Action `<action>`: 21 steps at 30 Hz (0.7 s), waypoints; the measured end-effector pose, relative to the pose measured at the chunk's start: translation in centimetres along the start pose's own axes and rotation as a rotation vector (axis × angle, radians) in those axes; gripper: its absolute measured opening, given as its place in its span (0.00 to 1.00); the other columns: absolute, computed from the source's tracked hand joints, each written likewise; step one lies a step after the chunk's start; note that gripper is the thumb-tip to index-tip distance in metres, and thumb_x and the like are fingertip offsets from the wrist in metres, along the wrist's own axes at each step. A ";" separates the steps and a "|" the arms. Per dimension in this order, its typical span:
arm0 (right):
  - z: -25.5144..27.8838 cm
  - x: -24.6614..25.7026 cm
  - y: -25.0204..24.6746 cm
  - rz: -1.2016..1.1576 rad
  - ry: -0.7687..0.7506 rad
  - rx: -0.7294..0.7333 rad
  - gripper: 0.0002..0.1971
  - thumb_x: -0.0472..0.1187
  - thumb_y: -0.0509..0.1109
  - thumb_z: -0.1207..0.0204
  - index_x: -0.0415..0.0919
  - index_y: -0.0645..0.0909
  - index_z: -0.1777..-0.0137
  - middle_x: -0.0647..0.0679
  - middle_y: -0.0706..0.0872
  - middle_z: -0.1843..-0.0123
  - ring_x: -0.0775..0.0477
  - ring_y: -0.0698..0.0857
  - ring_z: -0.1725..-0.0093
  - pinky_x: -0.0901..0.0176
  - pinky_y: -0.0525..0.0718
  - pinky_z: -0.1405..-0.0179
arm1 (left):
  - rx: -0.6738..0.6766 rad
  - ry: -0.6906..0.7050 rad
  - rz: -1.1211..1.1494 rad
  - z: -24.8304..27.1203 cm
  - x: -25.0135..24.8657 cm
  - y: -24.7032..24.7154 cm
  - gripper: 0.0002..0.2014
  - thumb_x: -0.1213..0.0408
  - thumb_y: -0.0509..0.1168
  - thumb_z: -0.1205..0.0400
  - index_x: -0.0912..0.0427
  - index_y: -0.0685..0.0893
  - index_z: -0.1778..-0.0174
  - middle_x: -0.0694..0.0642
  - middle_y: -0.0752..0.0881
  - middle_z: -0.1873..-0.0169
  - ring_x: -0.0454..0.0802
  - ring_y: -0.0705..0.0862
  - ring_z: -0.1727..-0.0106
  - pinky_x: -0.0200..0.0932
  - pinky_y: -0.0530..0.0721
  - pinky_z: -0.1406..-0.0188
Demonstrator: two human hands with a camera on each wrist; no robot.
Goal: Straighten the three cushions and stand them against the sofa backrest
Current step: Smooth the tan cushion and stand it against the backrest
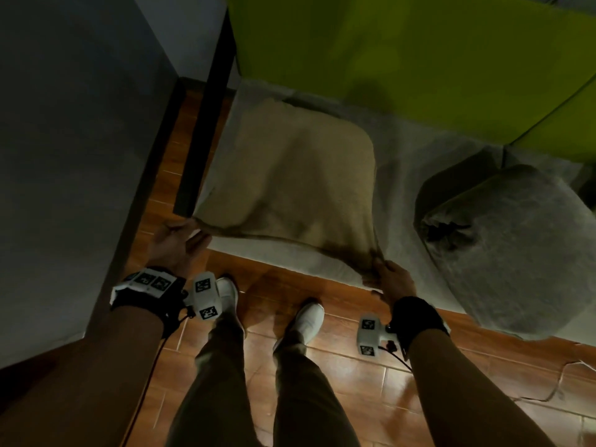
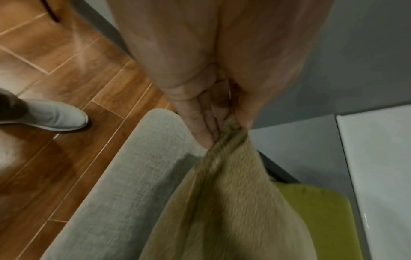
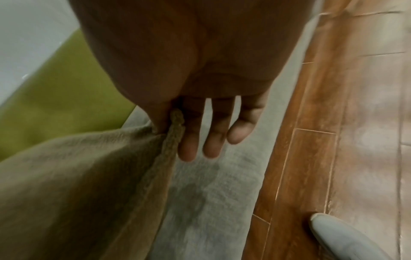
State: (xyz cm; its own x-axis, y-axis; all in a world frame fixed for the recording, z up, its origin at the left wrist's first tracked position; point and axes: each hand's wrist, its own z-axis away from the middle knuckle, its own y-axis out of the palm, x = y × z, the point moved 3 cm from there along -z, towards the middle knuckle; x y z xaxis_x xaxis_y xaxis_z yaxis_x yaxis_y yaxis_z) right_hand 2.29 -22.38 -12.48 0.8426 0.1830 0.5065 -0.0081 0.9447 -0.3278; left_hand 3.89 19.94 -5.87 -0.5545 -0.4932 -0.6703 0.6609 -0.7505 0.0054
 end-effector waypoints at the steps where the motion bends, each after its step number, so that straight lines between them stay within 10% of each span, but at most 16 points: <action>1: -0.4 -0.5 -0.5 0.039 0.008 -0.044 0.11 0.53 0.67 0.14 0.48 0.86 0.43 0.44 0.93 0.51 0.41 0.92 0.51 0.43 0.90 0.52 | -0.024 0.010 0.023 0.0 0.0 -0.3 0.09 0.73 0.58 0.13 0.58 0.76 0.56 0.59 0.84 0.49 0.57 0.86 0.46 0.49 0.87 0.47; 5: -1.0 -1.2 -0.3 0.251 -0.048 -0.045 0.09 0.51 0.69 0.15 0.51 0.86 0.42 0.43 0.92 0.52 0.38 0.91 0.48 0.36 0.90 0.43 | -0.116 -0.020 -0.044 -0.4 0.6 -1.0 0.10 0.71 0.56 0.11 0.55 0.75 0.56 0.53 0.79 0.56 0.46 0.82 0.55 0.34 0.87 0.67; 9: -0.4 -0.1 0.4 0.241 -0.111 0.011 0.18 0.51 0.70 0.16 0.57 0.79 0.27 0.46 0.89 0.43 0.42 0.89 0.44 0.42 0.90 0.44 | -0.031 -0.101 -0.023 -0.8 1.1 -0.2 0.03 0.67 0.66 0.16 0.63 0.83 0.51 0.57 0.83 0.61 0.49 0.82 0.62 0.42 0.83 0.62; 14: -0.2 1.1 0.8 0.440 -0.190 0.011 0.10 0.48 0.66 0.13 0.46 0.85 0.40 0.43 0.88 0.46 0.40 0.87 0.47 0.48 0.85 0.47 | -0.030 -0.094 -0.357 -3.7 1.1 -0.9 0.14 0.69 0.64 0.14 0.68 0.80 0.33 0.59 0.83 0.60 0.50 0.81 0.63 0.50 0.84 0.52; 17: -0.4 0.6 0.2 0.459 -0.141 -0.055 0.12 0.48 0.64 0.13 0.44 0.84 0.37 0.42 0.88 0.43 0.37 0.87 0.44 0.44 0.86 0.43 | -0.035 -0.126 -0.388 -4.6 1.0 -1.4 0.21 0.69 0.61 0.13 0.70 0.73 0.24 0.61 0.84 0.48 0.57 0.81 0.47 0.56 0.78 0.34; 19: -0.6 -0.1 0.1 0.417 -0.101 -0.060 0.08 0.48 0.67 0.14 0.48 0.82 0.41 0.41 0.89 0.41 0.38 0.88 0.44 0.39 0.88 0.41 | -0.019 -0.157 -0.335 -5.4 1.4 -1.7 0.21 0.64 0.63 0.13 0.65 0.74 0.24 0.63 0.80 0.32 0.59 0.79 0.34 0.54 0.79 0.36; 21: -0.4 -0.5 0.3 0.320 -0.062 -0.015 0.10 0.48 0.73 0.18 0.50 0.79 0.40 0.42 0.88 0.42 0.40 0.88 0.46 0.44 0.90 0.47 | 0.008 -0.180 -0.316 -5.8 1.6 -1.5 0.23 0.52 0.67 0.16 0.57 0.78 0.27 0.58 0.83 0.36 0.59 0.82 0.36 0.55 0.83 0.41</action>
State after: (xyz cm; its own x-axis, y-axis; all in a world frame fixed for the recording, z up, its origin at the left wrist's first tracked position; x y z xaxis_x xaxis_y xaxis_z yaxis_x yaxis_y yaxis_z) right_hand 2.11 -22.34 -13.16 0.7643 0.4865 0.4233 -0.2589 0.8327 -0.4895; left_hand 4.89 22.81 -11.26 -0.8112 -0.3056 -0.4986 0.4393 -0.8812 -0.1746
